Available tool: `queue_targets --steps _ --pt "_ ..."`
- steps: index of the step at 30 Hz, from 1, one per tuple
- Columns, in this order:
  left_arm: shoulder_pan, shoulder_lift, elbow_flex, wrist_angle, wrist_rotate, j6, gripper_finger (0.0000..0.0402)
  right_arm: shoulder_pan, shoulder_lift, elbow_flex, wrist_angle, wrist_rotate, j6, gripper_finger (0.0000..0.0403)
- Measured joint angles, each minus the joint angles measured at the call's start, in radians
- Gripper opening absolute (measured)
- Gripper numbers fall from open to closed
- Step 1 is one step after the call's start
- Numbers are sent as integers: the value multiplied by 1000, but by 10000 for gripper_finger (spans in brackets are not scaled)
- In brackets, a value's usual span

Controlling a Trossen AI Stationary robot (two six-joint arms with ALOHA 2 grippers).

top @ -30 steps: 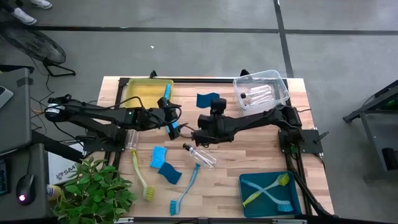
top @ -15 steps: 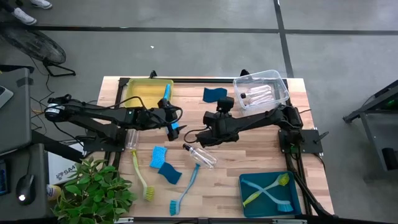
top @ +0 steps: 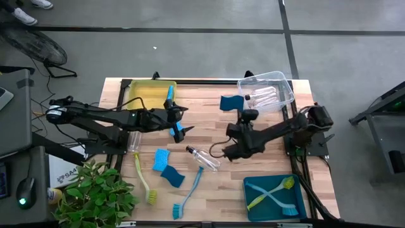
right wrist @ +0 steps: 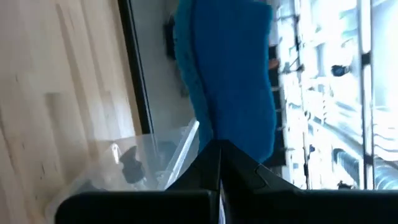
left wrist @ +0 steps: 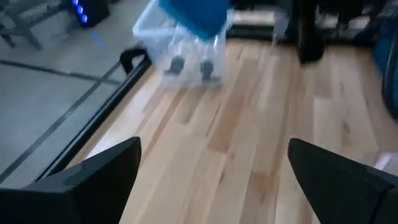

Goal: Pick & Place Kitchen Sink Supplies
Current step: Put the blue sponge into the yellow bin

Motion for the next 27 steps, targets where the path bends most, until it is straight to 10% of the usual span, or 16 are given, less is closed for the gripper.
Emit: queue_targets --steps 11,27 --pt "100 139 -2 303 148 5 399 72 -33 -192 463 199 -293 0" --pt "204 223 0 588 359 -211 399 81 -33 -193 593 201 -415 0"
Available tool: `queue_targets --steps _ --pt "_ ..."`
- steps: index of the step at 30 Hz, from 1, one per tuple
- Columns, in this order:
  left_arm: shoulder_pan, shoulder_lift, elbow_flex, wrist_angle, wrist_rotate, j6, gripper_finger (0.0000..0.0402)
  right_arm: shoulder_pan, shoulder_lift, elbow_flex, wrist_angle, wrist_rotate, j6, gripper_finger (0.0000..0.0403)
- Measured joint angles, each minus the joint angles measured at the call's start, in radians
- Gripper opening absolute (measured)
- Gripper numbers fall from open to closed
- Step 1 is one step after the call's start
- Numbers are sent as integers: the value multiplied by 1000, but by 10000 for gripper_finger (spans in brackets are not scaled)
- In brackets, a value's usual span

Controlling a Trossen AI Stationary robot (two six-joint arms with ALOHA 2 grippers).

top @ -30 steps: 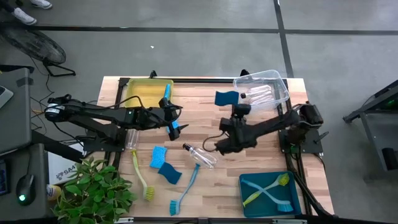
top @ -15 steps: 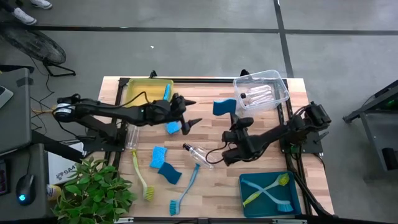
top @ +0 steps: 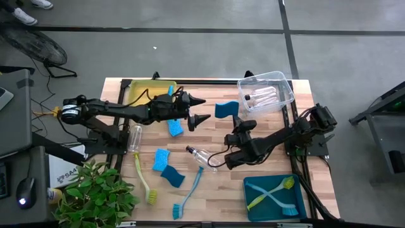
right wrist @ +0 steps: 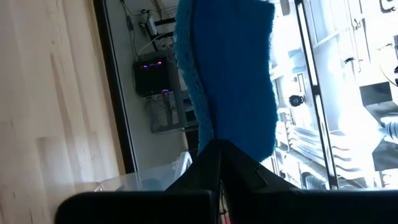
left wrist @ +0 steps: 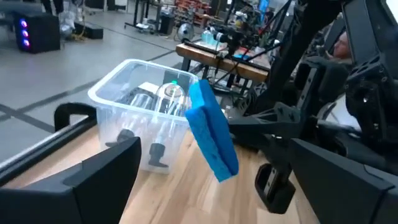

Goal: Pick & Place Kitchen Sink Supplies
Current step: Put the blue sponge into the yellow bin

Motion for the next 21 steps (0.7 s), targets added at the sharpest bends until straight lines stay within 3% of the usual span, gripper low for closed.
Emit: queue_targets --steps 9,12,21 --pt "-1 33 2 76 -24 -148 399 -7 0 0 292 0 -304 0" --pt "-1 32 2 75 -71 -178 399 -8 0 0 337 -1 -365 0" --pt "-1 33 2 68 -79 -306 399 -8 0 0 499 -41 -546 0"
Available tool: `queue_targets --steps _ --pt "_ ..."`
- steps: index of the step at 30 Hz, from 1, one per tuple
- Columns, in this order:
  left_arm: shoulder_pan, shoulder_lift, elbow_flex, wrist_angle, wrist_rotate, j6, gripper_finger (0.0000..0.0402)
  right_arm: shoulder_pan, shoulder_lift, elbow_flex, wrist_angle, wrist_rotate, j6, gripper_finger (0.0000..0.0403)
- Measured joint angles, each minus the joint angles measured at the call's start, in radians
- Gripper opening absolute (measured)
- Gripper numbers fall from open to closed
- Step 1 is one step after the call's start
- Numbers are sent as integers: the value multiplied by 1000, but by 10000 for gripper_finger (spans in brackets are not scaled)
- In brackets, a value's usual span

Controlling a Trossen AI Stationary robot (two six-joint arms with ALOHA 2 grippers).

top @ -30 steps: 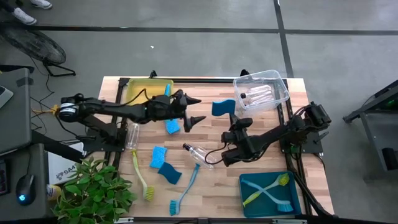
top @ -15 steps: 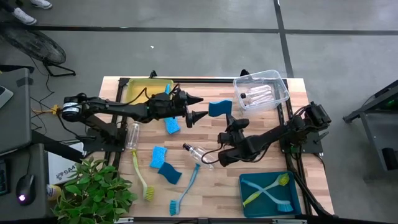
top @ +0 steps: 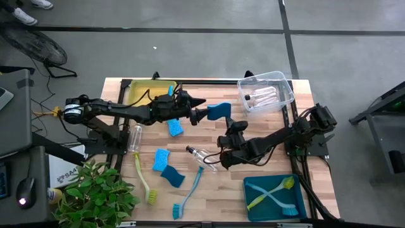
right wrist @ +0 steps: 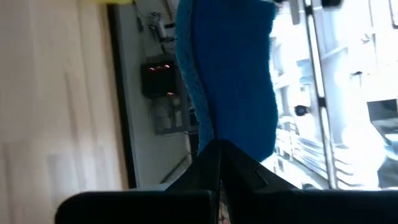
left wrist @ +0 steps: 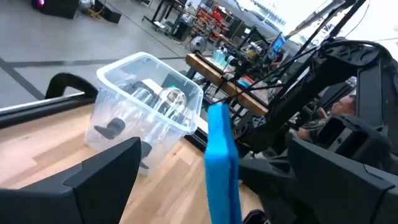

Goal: Pick & Place Kitchen Sink Supplies
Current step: Put the blue sponge into the yellow bin

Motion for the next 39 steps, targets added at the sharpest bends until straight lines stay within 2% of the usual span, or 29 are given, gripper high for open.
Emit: queue_targets --steps 8,16,19,31,39 --pt "-1 0 0 -2 43 -54 399 -2 0 0 164 -21 -178 0" --pt "-1 0 0 -30 47 -74 391 -13 0 0 188 -16 -247 0" --pt "-1 0 0 -29 45 -75 363 -13 0 0 188 -14 -247 0" --pt "-1 0 0 -31 46 -75 198 -13 0 0 186 -11 -256 0" --pt "-1 0 0 -37 47 -74 125 -13 0 0 186 -11 -262 0"
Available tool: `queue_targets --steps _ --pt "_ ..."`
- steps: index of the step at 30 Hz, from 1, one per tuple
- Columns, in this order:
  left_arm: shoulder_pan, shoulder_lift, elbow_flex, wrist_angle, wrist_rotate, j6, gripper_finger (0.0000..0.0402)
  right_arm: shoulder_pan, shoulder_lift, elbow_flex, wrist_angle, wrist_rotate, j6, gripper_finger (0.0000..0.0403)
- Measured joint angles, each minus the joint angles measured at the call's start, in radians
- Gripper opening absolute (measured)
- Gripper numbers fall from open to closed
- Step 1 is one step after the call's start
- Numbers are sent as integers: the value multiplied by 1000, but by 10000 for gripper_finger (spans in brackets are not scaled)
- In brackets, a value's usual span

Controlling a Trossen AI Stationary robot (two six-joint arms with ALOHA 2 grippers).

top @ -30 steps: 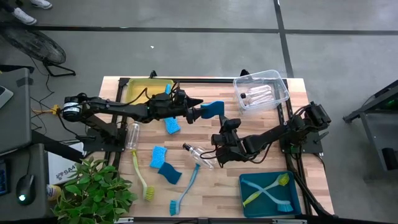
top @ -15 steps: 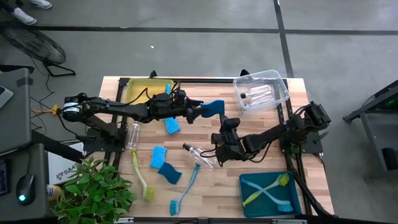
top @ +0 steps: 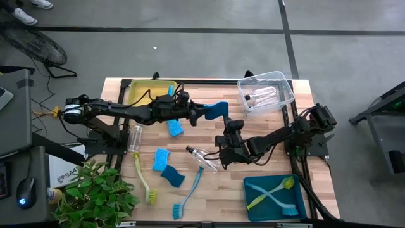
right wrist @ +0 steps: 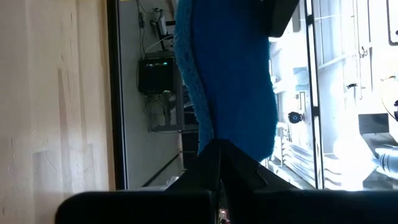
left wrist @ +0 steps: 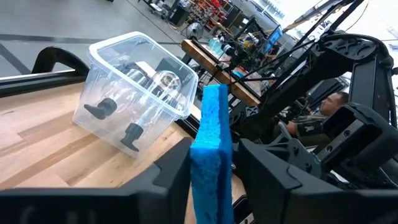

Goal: Pick & Place Kitchen Sink Supplies
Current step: Put the blue sponge into the yellow bin

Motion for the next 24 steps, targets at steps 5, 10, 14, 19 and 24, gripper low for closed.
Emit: queue_targets --steps 5,10,14,19,24 --pt "0 0 0 0 0 1 91 0 0 0 0 0 -5 0" --pt "0 0 0 0 2 3 59 0 0 0 0 0 -5 0" --pt "0 0 0 0 12 8 35 0 0 0 0 0 -5 0" --pt "0 0 0 0 14 22 15 0 0 0 0 0 -5 0" --pt "0 0 0 0 14 27 12 0 0 0 0 0 -8 0"
